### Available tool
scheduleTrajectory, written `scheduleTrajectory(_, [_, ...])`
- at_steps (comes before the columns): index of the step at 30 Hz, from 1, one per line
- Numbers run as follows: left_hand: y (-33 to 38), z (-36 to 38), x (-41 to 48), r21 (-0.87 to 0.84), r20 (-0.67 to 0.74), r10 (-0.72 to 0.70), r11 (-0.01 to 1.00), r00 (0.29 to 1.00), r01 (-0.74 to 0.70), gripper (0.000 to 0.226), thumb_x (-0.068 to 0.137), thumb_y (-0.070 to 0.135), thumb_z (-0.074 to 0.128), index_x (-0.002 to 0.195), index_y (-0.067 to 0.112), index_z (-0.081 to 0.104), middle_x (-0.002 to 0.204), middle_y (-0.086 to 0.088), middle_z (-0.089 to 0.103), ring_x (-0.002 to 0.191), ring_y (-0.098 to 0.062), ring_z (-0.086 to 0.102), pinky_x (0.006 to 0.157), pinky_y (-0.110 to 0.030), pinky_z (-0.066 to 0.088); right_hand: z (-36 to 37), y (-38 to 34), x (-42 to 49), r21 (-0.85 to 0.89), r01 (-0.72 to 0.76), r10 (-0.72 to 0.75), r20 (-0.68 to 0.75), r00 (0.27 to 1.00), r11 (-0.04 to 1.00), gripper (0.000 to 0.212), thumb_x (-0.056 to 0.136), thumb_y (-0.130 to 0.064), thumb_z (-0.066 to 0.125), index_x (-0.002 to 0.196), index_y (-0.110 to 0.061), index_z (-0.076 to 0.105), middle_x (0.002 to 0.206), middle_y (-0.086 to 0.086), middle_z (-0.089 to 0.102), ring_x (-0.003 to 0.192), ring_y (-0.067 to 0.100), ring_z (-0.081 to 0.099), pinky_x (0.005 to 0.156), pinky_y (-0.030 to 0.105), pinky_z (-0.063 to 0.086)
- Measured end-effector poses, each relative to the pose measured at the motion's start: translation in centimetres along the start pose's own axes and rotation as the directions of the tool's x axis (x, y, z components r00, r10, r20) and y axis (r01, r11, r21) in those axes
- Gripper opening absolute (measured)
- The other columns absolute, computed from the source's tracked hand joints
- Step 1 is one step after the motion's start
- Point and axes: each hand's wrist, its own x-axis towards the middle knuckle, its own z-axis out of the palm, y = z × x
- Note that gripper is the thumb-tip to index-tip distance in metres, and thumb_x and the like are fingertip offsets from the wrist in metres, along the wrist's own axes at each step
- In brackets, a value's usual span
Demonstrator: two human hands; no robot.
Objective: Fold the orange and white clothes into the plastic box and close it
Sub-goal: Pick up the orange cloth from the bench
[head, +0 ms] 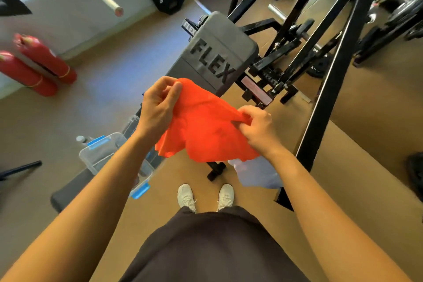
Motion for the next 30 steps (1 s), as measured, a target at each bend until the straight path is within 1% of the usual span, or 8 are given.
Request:
scheduleTrajectory(5, [-3.4, -5.7, -0.8, 0.186, 0.007, -0.093, 0.978, 0.996, 0.09, 0.016, 0.095, 0.036, 0.058, 0.081, 0.034, 0.065, 0.059, 0.022, 0.054, 0.054, 0.003, 0.043, 0.053, -0.017, 0.036, 0.0, -6.3, 2.6, 0.286, 0.092, -0.087, -0.031, 0.996, 0.954, 0.002, 0.092, -0.014, 0.069, 0.092, -0.013, 0.068, 0.078, -0.009, 0.065, 0.072, -0.001, 0.057, 0.069, 0.015, 0.046])
scheduleTrajectory(9, [-4.8, -9.1, -3.9, 0.292, 0.103, -0.148, 0.95, 0.984, 0.112, 0.023, 0.084, 0.01, 0.079, 0.089, 0.027, 0.065, 0.062, 0.029, 0.062, 0.056, 0.005, 0.057, 0.053, -0.007, 0.042, 1.3, -9.9, 4.9, 0.269, 0.161, -0.171, 0.012, 0.985, 0.949, 0.005, 0.089, -0.013, 0.072, 0.087, -0.014, 0.068, 0.071, -0.012, 0.06, 0.063, -0.006, 0.053, 0.063, 0.01, 0.041])
scheduleTrajectory(12, [-6.4, -12.0, -5.0, 0.276, -0.123, -0.202, 0.933, 0.972, 0.229, 0.023, 0.089, 0.003, 0.072, 0.076, 0.022, 0.067, 0.054, 0.025, 0.058, 0.052, 0.004, 0.05, 0.052, -0.007, 0.037, 2.7, -10.6, 6.5, 0.09, 0.174, -0.192, 0.263, 0.945, 0.981, 0.008, 0.084, -0.019, 0.076, 0.083, -0.022, 0.068, 0.071, -0.011, 0.063, 0.066, 0.0, 0.055, 0.066, 0.021, 0.044])
scheduleTrajectory(17, [-8.9, -17.9, -6.6, -0.093, -0.372, -0.386, 0.92, 0.844, 0.38, 0.02, 0.092, 0.001, 0.062, 0.083, 0.018, 0.068, 0.059, 0.015, 0.067, 0.054, 0.001, 0.055, 0.055, -0.017, 0.047, 4.4, -10.0, 6.2, -0.122, 0.213, -0.078, 0.669, 0.739, 0.969, 0.009, 0.084, -0.027, 0.078, 0.085, -0.023, 0.07, 0.077, -0.004, 0.071, 0.072, 0.007, 0.066, 0.066, 0.028, 0.053])
scheduleTrajectory(20, [-10.6, -19.4, -7.3, -0.074, -0.401, -0.437, 0.892, 0.805, 0.446, 0.015, 0.091, 0.006, 0.064, 0.085, 0.017, 0.072, 0.066, 0.011, 0.07, 0.072, -0.01, 0.061, 0.082, -0.031, 0.052, 5.3, -10.4, 5.5, -0.048, 0.175, -0.101, 0.658, 0.746, 0.983, 0.008, 0.087, -0.024, 0.076, 0.088, -0.018, 0.07, 0.08, 0.004, 0.072, 0.072, 0.009, 0.066, 0.07, 0.037, 0.056])
scheduleTrajectory(24, [-10.6, -18.8, -9.0, -0.033, -0.306, -0.472, 0.873, 0.827, 0.486, 0.02, 0.093, -0.002, 0.064, 0.109, 0.01, 0.068, 0.086, 0.001, 0.071, 0.083, -0.009, 0.063, 0.07, -0.015, 0.051, 6.7, -13.2, 4.0, 0.209, 0.081, -0.181, 0.524, 0.832, 0.975, 0.009, 0.093, -0.016, 0.07, 0.098, -0.008, 0.069, 0.084, 0.004, 0.067, 0.07, 0.001, 0.06, 0.066, 0.017, 0.05])
scheduleTrajectory(27, [-9.7, -17.6, -10.2, 0.006, -0.25, -0.441, 0.889, 0.862, 0.457, 0.031, 0.089, 0.003, 0.072, 0.117, 0.015, 0.066, 0.114, -0.009, 0.069, 0.106, -0.021, 0.064, 0.088, -0.025, 0.051, 8.6, -15.6, 2.9, 0.371, -0.012, -0.176, 0.469, 0.866, 0.929, 0.015, 0.093, -0.009, 0.068, 0.108, -0.004, 0.068, 0.09, 0.008, 0.068, 0.081, 0.013, 0.064, 0.074, 0.029, 0.055])
scheduleTrajectory(30, [-7.7, -15.1, -11.3, 0.012, -0.274, -0.35, 0.93, 0.896, 0.367, 0.026, 0.087, 0.016, 0.077, 0.113, 0.016, 0.069, 0.108, 0.001, 0.073, 0.099, -0.016, 0.069, 0.086, -0.024, 0.056, 10.2, -17.3, 1.9, 0.487, -0.122, -0.122, 0.441, 0.889, 0.865, 0.03, 0.093, 0.0, 0.066, 0.122, -0.002, 0.063, 0.099, 0.019, 0.067, 0.087, 0.024, 0.066, 0.079, 0.041, 0.057])
